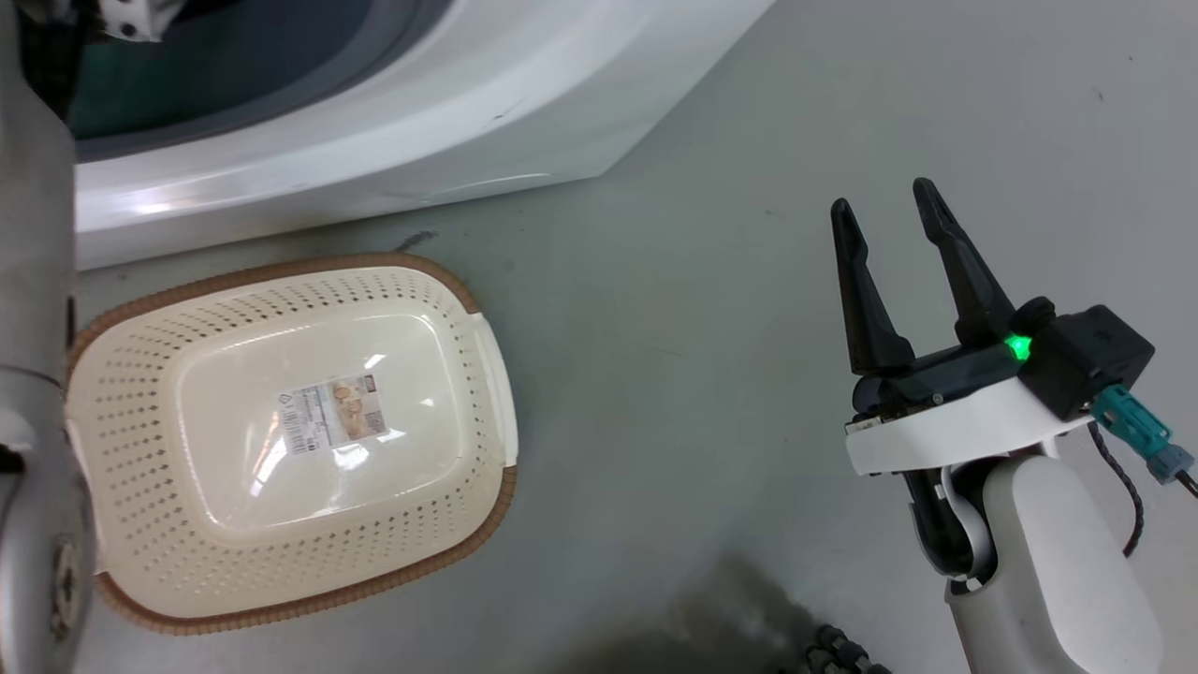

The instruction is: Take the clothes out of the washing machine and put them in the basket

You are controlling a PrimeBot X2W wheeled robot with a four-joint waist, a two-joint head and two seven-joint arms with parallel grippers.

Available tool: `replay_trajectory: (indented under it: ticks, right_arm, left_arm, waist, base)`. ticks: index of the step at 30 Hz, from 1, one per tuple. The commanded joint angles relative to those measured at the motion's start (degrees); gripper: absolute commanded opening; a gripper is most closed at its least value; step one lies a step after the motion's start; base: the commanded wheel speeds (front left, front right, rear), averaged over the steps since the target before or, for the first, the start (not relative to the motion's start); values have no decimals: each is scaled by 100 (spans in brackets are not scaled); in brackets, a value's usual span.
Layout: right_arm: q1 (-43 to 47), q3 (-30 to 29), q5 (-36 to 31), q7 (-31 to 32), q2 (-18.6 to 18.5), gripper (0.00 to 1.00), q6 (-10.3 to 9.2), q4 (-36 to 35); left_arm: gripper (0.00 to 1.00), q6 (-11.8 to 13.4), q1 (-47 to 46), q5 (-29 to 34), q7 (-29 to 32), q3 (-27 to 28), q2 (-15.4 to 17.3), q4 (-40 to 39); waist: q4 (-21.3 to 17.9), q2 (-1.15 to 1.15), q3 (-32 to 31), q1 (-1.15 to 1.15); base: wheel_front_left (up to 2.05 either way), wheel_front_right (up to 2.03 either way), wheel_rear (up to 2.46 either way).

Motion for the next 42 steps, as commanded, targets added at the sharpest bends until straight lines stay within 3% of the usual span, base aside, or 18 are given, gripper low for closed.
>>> replay_trajectory:
  ticks: [1,6,14,15,16,17,20,26,35,42]
  right_arm:
    - [-132,52,84,-12,9,100,-4,9]
    - [-195,151,180,-12,8,100,-4,33]
    - [-251,255,315,-12,7,100,-4,71]
    - [-255,259,334,-12,7,100,-4,74]
    - [-260,263,340,-12,7,100,-4,76]
    - [-267,266,350,-12,7,100,-4,78]
    - [-277,273,383,-12,7,100,-4,84]
    - [-244,210,337,-12,7,100,-4,144]
    - [-5,46,86,-12,6,100,-4,229]
    - [319,-12,-99,-12,5,100,-4,388]
  left_arm:
    - [100,-29,-226,-2,277,-21,97,156]
    - [100,-57,-680,-45,1287,-49,251,632]
    - [100,101,-1075,-149,2806,-31,282,1174]
    - [81,111,-1087,-164,2918,-23,264,1202]
    - [27,121,-1097,-172,2983,-33,254,1203]
    - [0,154,-1106,-166,3009,-51,249,1181]
    - [0,220,-1089,-185,3039,-63,240,1126]
    - [0,365,-773,-387,2323,43,195,745]
    - [0,388,171,-678,165,171,64,323]
    - [0,372,1158,-980,-1251,326,-129,520]
  waist:
    - [-156,0,152,-1]
    - [-272,0,249,-1]
    - [-358,0,315,-1]
    - [-362,0,314,-1]
    - [-364,0,315,-1]
    - [-366,0,317,-1]
    - [-369,0,313,-1]
    - [-300,0,107,-1]
    - [-86,0,-662,-1]
    - [62,0,-1447,-1]
  base:
    - [0,0,0]
    - [0,0,0]
    - [0,0,0]
    - [0,0,0]
    - [0,0,0]
    - [0,0,0]
    - [0,0,0]
    - [0,0,0]
    - [0,0,0]
    - [0,0,0]
